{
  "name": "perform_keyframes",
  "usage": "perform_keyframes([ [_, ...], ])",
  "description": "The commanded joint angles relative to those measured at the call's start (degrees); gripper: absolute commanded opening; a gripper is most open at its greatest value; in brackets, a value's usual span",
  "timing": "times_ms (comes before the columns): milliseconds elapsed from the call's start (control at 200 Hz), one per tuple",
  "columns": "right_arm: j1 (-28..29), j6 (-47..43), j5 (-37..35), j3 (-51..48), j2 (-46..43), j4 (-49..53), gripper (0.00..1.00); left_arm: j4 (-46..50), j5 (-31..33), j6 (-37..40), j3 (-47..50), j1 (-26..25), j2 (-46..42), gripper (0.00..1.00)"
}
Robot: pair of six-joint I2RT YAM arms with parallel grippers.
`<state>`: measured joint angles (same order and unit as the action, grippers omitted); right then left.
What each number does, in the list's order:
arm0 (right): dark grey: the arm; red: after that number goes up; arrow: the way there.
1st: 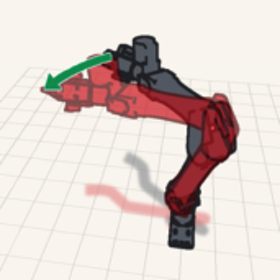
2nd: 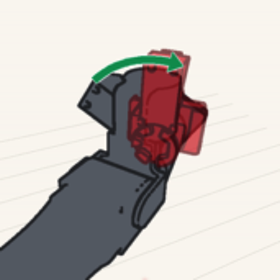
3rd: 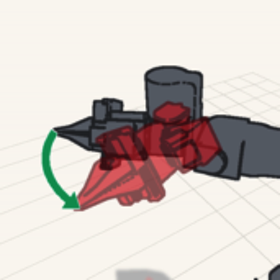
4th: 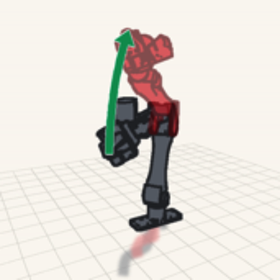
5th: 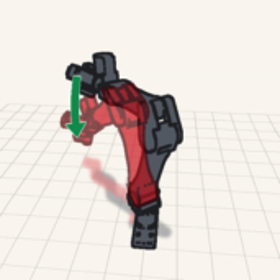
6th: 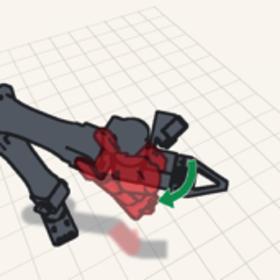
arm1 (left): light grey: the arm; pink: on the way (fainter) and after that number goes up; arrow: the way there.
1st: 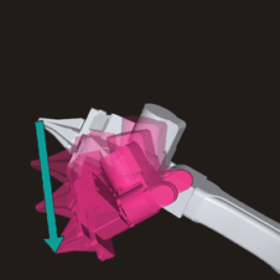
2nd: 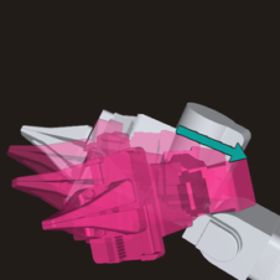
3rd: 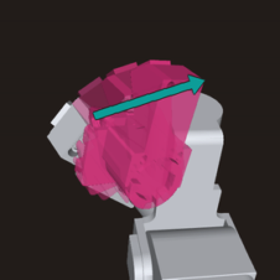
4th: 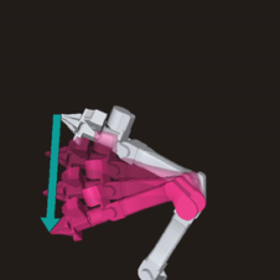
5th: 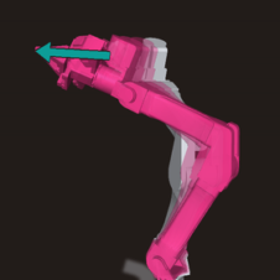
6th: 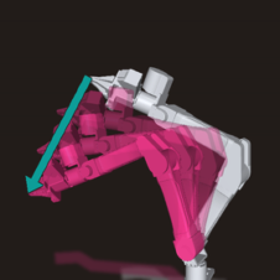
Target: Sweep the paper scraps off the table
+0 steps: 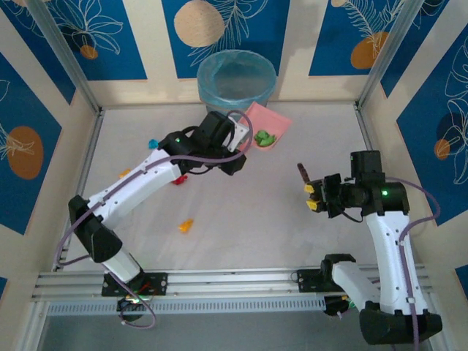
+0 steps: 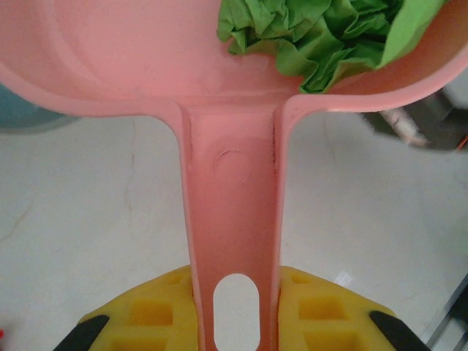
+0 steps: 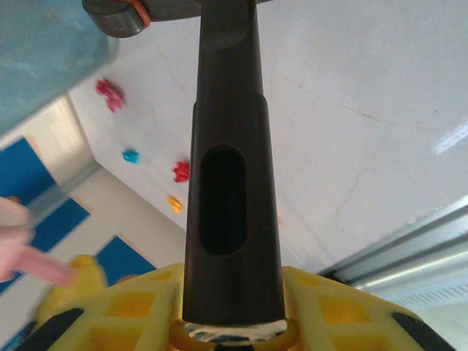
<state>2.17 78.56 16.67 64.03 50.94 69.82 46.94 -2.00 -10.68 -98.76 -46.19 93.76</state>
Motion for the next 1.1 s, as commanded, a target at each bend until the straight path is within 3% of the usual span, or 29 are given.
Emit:
perform_keyframes([
  [0,4.58,-1.16,-0.79,-0.9,0.95,-2.12,0.0,3.9,-1.93,-1.61,-6.42,2.46,3.24,0.0],
  [160,10.1,-0.18,-3.0,-1.63,2.17,-2.85,0.0,5.92,-2.96,-3.51,-15.26,4.86,7.66,0.0],
  [480,13.88,-0.79,-4.76,-1.89,2.45,-2.59,0.0,5.61,-5.97,-7.73,-22.77,7.21,12.16,0.0],
  [705,18.29,-3.9,-4.12,0.2,7.36,-2.76,0.0,5.35,-12.33,-12.51,-30.58,11.2,16.55,0.0],
  [1095,27.57,-2.63,-5.94,3.57,13.9,-5.16,0.0,-3.17,-22.03,-21.71,-32.02,15.99,20.71,0.0],
])
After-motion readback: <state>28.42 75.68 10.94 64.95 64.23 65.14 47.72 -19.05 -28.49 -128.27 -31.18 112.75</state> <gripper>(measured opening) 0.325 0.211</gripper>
